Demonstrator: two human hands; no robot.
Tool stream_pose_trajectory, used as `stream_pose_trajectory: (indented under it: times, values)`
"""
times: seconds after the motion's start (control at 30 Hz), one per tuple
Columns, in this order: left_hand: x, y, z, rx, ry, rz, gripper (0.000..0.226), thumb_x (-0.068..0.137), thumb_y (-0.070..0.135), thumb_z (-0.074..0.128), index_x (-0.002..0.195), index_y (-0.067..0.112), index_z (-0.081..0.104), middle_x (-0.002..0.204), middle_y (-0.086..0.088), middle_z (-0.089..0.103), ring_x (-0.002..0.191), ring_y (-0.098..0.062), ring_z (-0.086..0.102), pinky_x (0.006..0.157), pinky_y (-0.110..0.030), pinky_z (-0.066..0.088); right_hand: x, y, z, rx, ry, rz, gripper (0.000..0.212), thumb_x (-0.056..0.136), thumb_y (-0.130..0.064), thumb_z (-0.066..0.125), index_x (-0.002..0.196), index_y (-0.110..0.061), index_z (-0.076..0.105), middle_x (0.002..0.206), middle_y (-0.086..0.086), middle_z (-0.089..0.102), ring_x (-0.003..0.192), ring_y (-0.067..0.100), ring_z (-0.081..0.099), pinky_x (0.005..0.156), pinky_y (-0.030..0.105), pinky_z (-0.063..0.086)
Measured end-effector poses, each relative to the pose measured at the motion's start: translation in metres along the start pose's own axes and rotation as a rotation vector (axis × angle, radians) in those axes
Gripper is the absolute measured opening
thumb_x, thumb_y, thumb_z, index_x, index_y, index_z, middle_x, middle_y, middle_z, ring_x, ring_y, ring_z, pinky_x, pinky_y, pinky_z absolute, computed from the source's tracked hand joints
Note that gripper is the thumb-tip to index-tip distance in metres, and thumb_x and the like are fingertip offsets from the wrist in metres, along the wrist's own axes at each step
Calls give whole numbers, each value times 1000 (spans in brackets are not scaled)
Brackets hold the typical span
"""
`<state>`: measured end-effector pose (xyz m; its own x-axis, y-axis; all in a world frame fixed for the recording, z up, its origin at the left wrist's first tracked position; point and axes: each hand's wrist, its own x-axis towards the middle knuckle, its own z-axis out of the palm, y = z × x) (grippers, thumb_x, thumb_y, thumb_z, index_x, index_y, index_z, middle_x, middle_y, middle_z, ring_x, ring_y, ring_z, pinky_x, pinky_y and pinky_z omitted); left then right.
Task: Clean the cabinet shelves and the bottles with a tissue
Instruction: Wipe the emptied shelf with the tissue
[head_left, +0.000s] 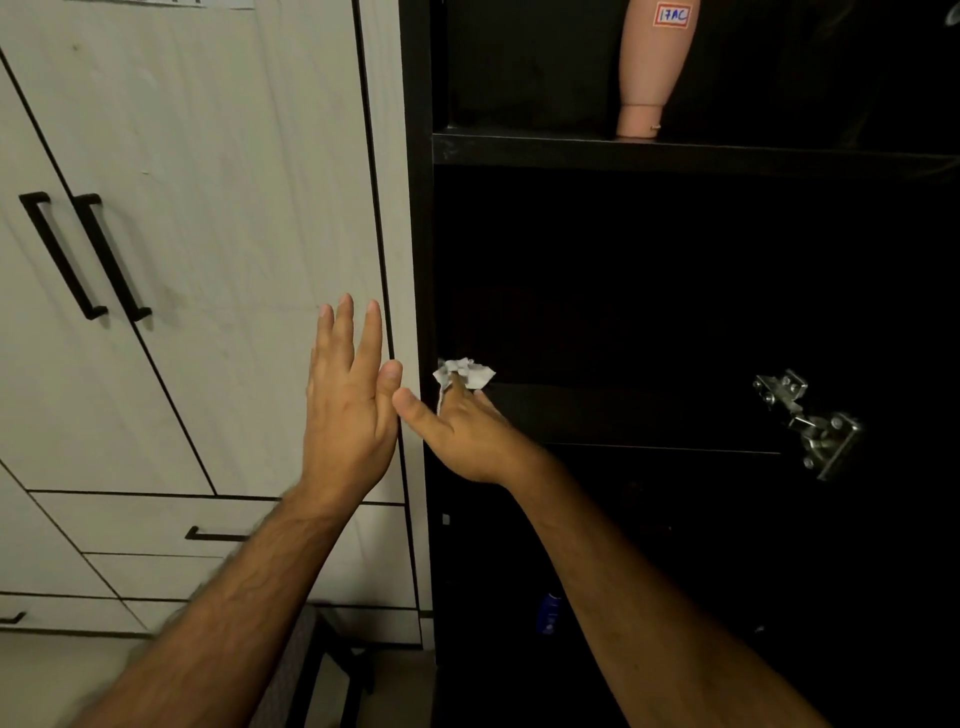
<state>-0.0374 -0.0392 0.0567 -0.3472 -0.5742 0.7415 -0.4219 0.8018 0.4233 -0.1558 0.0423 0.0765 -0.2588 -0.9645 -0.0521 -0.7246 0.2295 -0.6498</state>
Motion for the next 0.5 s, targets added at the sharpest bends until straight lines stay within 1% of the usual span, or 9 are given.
stream_pose_trajectory:
  times: [0.07,0.1,0.2,0.27,0.33,0.37,0.43,0.47,0.5]
  values:
    - [-3,1,0,-2,-10,-8,56,102,41,23,154,21,10,162,-4,6,150,-18,-4,121,-45,9,-4,3,-1,-164,10,-43,91,91,-74,19,155,-12,4,164,5,7,150,19,2,120,42,1]
    - [-5,1,0,-1,-15,-10,57,102,41,23,154,21,10,162,-4,6,150,-18,-4,121,-45,9,-6,6,0,-241,15,-63,90,91,-74,18,155,-12,7,164,5,8,150,17,4,121,43,-2]
    - [-11,3,1,-8,-23,-14,56,102,40,23,154,22,10,162,-4,6,150,-17,-3,121,-44,10,-15,17,0,-449,24,-101,89,89,-75,12,155,-15,13,163,1,10,150,13,6,120,52,-7]
    - [-13,5,0,-15,-20,-21,56,103,40,23,154,21,11,162,-4,7,150,-17,-3,121,-43,10,-26,25,-4,-520,28,-145,80,93,-70,10,155,-21,16,163,-3,12,150,11,5,118,53,-10]
    - [-14,6,-2,-23,-17,-20,56,103,39,23,154,20,12,162,-4,8,150,-17,-3,121,-43,9,-35,35,-17,-520,29,-192,62,100,-59,12,153,-28,25,161,-7,18,149,9,9,118,52,-11]
    - [-15,7,-3,-27,-17,-21,56,103,39,23,154,20,13,162,-4,8,150,-17,-3,121,-43,9,-35,42,-24,-523,54,-212,54,103,-51,15,149,-30,33,159,-7,27,147,11,17,119,52,-6]
    - [-17,8,-3,-27,-25,-26,56,102,39,22,154,20,14,162,-4,8,150,-16,-3,121,-43,10,-32,58,-41,-554,178,-206,43,105,-38,25,135,-30,54,143,-2,52,134,16,42,118,48,13]
    - [-18,10,-2,-28,-30,-28,56,102,39,22,154,20,14,162,-4,8,150,-16,-3,121,-43,10,-29,65,-48,-589,258,-180,38,104,-34,31,126,-27,62,130,1,61,123,18,52,113,44,26]
    - [-19,12,-1,-29,-37,-29,56,102,39,22,154,20,13,163,-3,7,150,-15,-3,121,-43,10,-25,71,-53,-613,332,-144,33,102,-31,39,117,-22,67,119,2,66,112,20,59,103,38,36]
